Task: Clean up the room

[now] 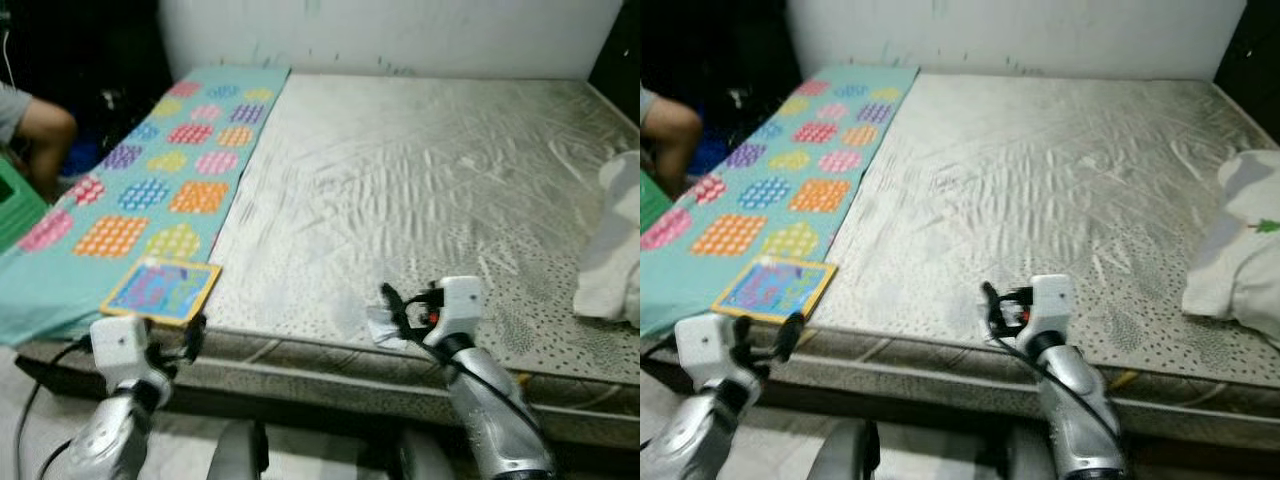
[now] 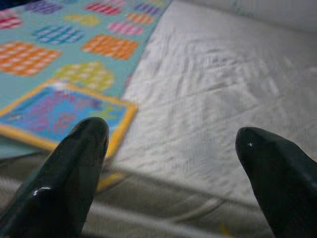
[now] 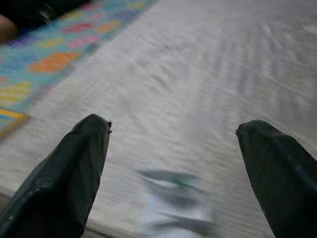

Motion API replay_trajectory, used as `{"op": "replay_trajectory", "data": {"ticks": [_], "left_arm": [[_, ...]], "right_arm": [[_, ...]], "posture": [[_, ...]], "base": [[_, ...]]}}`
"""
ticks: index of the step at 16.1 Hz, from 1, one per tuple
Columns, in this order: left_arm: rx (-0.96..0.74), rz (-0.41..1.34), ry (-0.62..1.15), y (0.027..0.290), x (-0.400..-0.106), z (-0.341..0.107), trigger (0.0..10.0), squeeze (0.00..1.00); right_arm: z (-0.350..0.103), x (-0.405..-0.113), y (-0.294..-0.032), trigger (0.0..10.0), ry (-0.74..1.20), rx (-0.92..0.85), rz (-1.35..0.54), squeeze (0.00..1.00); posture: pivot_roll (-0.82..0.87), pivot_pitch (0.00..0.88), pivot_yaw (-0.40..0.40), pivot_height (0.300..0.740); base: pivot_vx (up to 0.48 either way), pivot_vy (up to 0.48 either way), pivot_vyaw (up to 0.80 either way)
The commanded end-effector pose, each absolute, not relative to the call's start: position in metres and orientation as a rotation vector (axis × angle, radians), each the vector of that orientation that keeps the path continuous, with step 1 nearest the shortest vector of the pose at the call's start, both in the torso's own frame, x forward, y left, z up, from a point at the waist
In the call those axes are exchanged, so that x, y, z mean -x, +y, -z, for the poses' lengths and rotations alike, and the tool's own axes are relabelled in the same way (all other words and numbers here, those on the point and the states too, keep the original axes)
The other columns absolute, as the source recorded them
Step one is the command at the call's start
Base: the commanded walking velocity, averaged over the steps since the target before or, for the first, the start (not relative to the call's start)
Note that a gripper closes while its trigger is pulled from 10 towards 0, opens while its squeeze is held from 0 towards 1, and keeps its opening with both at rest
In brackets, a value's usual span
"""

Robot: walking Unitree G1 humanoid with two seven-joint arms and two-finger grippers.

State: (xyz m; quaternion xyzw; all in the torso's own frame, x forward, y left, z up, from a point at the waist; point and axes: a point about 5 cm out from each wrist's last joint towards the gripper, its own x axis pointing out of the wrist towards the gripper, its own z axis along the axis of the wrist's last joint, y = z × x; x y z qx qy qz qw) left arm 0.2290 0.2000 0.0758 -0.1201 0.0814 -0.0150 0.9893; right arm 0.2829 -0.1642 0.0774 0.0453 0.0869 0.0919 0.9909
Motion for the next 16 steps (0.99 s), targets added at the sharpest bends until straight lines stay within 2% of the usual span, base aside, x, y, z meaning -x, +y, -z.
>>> {"op": "replay_trajectory", "data": {"ticks": [1,6,8,10,13,16], "left_arm": [[0.239,0.037,0.176,0.198,-0.227,-0.074,10.0,0.00],[0.231,0.036,0.188,0.199,-0.229,-0.072,10.0,0.00],[0.219,0.033,0.205,0.199,-0.228,-0.071,10.0,0.00],[0.198,0.041,0.211,0.198,-0.229,-0.073,10.0,0.00],[0.155,0.072,0.189,0.193,-0.231,-0.080,10.0,0.00],[0.145,0.072,0.206,0.191,-0.216,-0.084,10.0,0.00]], "right_arm": [[-0.074,-0.281,-0.169,10.0,0.192,-0.105,-0.163,0.00],[-0.073,-0.284,-0.168,10.0,0.200,-0.099,-0.166,0.00],[-0.060,-0.285,-0.164,10.0,0.322,0.000,-0.241,0.00],[-0.056,-0.290,-0.154,10.0,0.388,0.023,-0.322,0.00],[-0.057,-0.300,-0.142,10.0,0.375,0.042,-0.349,0.00],[-0.054,-0.310,-0.124,10.0,0.348,0.050,-0.337,0.00]], "posture": [[-0.05,0.016,0.026,0.580],[-0.05,0.008,0.027,0.580],[-0.05,0.005,0.032,0.580],[-0.04,0.017,0.031,0.580],[-0.02,0.031,0.026,0.580],[0.03,0.077,0.022,0.580]], "base": [[0.000,0.000,0.00],[0.000,0.000,0.00],[0.000,0.000,0.00],[0.000,0.000,0.00],[0.000,0.000,0.00],[0.000,0.000,0.00]]}}
